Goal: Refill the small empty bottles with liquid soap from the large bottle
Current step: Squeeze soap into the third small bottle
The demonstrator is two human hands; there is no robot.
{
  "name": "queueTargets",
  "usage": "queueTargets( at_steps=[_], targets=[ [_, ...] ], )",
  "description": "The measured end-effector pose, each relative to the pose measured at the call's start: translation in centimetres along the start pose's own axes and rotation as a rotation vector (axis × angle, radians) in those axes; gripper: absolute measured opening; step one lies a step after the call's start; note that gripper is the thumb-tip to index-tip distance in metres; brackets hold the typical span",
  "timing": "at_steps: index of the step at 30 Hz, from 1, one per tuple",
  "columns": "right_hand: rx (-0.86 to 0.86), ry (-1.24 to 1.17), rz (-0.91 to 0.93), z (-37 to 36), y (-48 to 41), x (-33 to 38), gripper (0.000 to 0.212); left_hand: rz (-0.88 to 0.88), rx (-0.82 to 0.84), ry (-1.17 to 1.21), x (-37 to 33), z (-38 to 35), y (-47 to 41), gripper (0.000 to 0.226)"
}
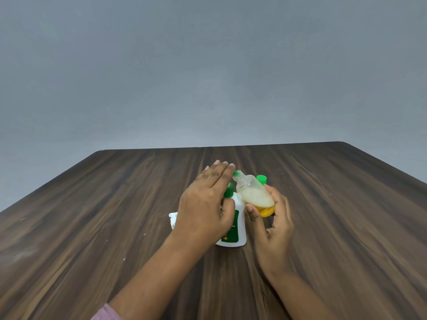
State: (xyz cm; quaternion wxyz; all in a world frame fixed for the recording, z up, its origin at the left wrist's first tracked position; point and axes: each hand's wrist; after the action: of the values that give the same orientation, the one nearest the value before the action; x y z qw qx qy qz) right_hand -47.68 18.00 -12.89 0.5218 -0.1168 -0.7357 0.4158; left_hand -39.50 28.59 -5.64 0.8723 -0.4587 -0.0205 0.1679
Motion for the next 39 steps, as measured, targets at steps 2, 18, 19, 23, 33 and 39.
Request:
queueTargets(
  at_steps=[2,18,19,23,33,39],
  targets=[
    [-0.001,0.003,-0.003,0.1,0.0,-0.1,0.051,-0.009,0.008,0.0,0.3,-0.4,0.1,0.056],
    [-0.006,-0.003,-0.01,0.2,0.1,-0.2,0.05,-0.026,-0.02,-0.034,0.1,-0.6,-0.2,0.053],
    [-0.004,0.003,-0.011,0.2,0.2,-0.2,0.051,-0.013,-0.024,-0.022,0.1,-0.9,0.2,0.053],
    [0.011,0.021,-0.015,0.5,0.2,-0.3,0.049,0.01,-0.023,0.017,0.1,-1.3,1.0,0.054],
    [-0.001,-0.023,-0.02,0.1,0.0,-0.2,0.05,-0.012,-0.03,-0.012,0.1,-0.6,0.1,0.054],
    [0.014,0.037,-0.027,0.7,0.2,-0.3,0.05,0.003,-0.033,0.004,0.1,-1.4,1.1,0.054]
  ],
)
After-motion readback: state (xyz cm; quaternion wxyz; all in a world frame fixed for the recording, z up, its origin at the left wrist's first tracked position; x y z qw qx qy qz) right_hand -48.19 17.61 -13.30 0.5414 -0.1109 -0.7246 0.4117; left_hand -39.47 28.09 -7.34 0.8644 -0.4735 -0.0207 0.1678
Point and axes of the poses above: each hand's wrist, its own y-axis away from the middle knuckle, its own z-axis out of the back of the hand, x = y × z, and after that the axes turned 4 degrees about -y, right-handed
